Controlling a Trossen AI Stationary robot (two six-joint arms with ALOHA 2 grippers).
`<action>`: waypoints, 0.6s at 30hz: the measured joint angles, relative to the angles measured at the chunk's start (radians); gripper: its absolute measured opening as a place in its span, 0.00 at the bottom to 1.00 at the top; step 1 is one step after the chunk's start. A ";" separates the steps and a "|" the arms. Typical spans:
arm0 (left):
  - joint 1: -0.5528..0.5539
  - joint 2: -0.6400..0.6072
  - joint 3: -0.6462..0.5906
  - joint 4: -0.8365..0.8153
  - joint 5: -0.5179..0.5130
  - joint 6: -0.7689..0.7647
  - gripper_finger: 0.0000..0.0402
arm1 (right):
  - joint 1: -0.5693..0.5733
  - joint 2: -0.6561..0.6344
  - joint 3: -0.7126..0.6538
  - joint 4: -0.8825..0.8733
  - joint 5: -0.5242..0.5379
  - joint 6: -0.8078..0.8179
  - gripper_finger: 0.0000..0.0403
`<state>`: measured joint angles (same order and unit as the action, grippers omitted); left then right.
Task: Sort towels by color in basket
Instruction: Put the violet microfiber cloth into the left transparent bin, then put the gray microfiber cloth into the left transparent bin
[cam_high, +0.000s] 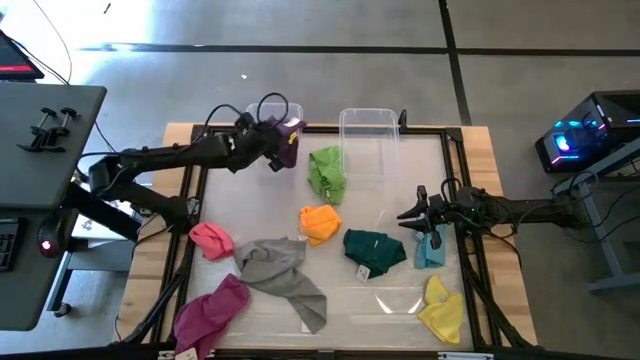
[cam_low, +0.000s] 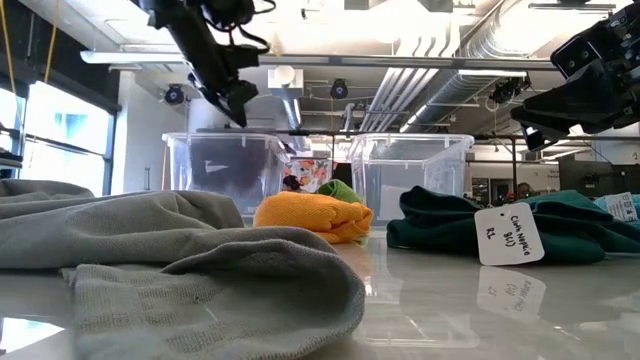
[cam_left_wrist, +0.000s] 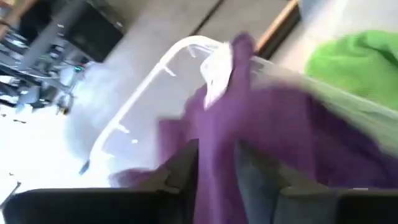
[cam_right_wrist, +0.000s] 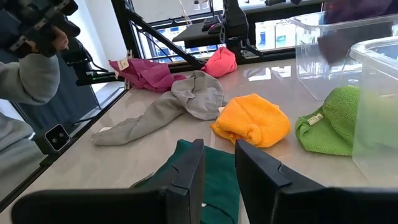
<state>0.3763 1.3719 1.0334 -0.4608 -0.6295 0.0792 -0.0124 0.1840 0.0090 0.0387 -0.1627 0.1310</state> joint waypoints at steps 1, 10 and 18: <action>0.005 0.011 0.010 -0.006 0.018 0.001 0.28 | 0.000 0.000 0.000 0.000 0.000 0.000 0.20; -0.010 0.035 0.155 -0.079 0.039 0.010 0.48 | 0.000 0.000 0.000 0.000 -0.003 0.000 0.20; -0.107 0.004 0.222 -0.112 0.171 0.019 0.48 | 0.000 0.000 0.000 0.000 -0.003 0.000 0.20</action>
<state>0.2694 1.3756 1.2557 -0.5725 -0.4586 0.0986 -0.0121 0.1841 0.0091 0.0386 -0.1654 0.1309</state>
